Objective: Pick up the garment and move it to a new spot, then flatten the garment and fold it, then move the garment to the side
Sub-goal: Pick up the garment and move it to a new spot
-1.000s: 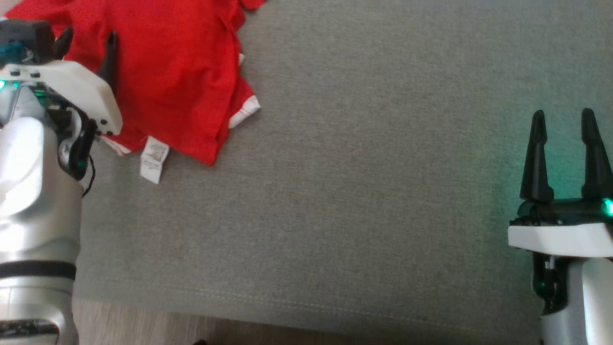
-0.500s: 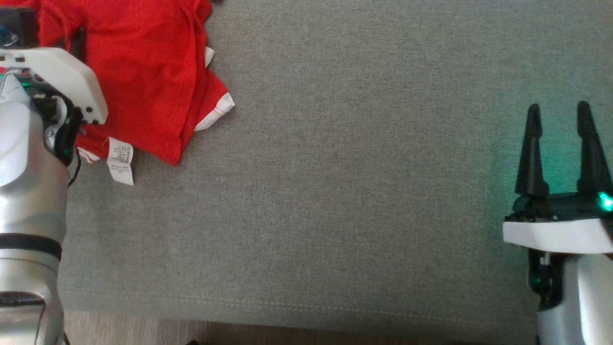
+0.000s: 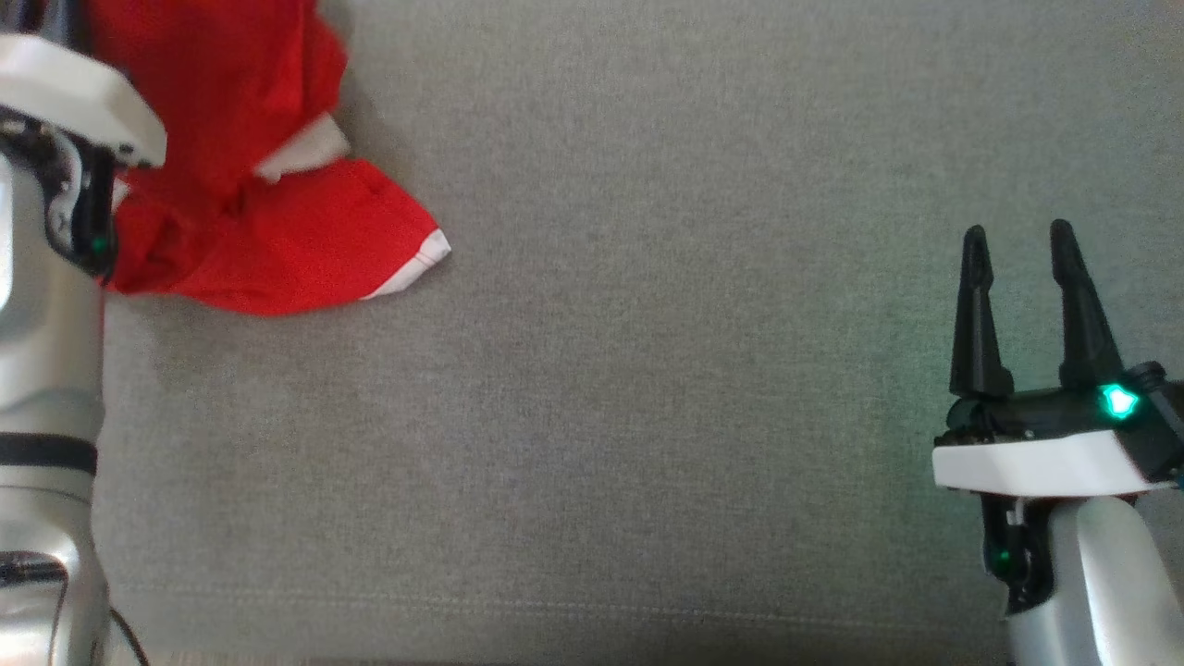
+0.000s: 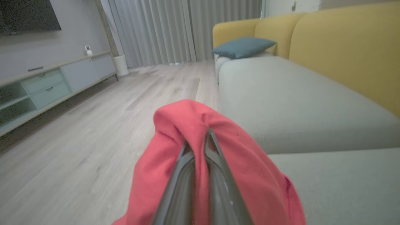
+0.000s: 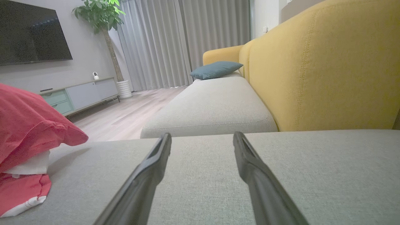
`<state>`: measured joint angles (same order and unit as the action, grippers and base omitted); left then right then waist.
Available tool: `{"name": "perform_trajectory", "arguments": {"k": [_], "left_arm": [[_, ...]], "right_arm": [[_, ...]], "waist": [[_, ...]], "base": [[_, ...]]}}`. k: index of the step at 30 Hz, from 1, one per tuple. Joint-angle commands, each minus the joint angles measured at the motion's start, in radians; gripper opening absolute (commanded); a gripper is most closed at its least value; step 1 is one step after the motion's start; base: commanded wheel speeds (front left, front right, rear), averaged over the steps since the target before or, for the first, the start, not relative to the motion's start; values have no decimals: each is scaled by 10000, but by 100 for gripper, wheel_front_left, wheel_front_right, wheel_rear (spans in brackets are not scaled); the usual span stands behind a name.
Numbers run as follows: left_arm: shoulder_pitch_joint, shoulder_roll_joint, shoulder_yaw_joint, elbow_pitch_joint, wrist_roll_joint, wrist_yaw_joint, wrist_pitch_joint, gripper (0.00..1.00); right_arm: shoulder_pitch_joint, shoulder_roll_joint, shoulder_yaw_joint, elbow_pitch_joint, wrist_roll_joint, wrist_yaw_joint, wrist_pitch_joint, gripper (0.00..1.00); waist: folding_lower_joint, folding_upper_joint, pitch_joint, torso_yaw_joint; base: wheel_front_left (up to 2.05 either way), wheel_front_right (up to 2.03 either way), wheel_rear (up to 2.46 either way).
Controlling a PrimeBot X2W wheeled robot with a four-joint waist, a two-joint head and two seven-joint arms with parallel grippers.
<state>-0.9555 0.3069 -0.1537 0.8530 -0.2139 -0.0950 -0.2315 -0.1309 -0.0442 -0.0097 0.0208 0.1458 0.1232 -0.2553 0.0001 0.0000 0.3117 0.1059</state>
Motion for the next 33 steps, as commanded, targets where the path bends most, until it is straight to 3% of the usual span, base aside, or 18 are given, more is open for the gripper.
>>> {"name": "perform_trajectory", "arguments": {"k": [1, 9, 21, 27, 33], "left_arm": [[-452, 405, 226, -780, -42, 140, -155, 0], [128, -43, -23, -3332, -92, 271, -146, 0], [1267, -1070, -1090, -6473, -246, 418, 1369, 0], [1711, -1781, -1947, -7077, -150, 570, 1879, 0], [1834, -2272, -2789, -6681, -31, 778, 1915, 0]], "right_arm": [[47, -60, 314, -237, 106, 75, -65, 100], [307, -60, 679, -15, 370, 75, -65, 100], [251, -60, 958, 31, 734, 75, -65, 100], [71, -60, 1038, -81, 952, 75, -65, 100], [-211, -60, 1133, -257, 1222, 75, -65, 100]], "waist": [[-1, 0, -456, -2], [-1, 0, -1158, -47], [-1, 0, -1516, -702], [-1, 0, -1368, -1481], [-1, 0, -929, -2561]], "base": [[0, 0, 0], [0, 0, 0], [0, 0, 0], [0, 0, 0], [0, 0, 0]]}}
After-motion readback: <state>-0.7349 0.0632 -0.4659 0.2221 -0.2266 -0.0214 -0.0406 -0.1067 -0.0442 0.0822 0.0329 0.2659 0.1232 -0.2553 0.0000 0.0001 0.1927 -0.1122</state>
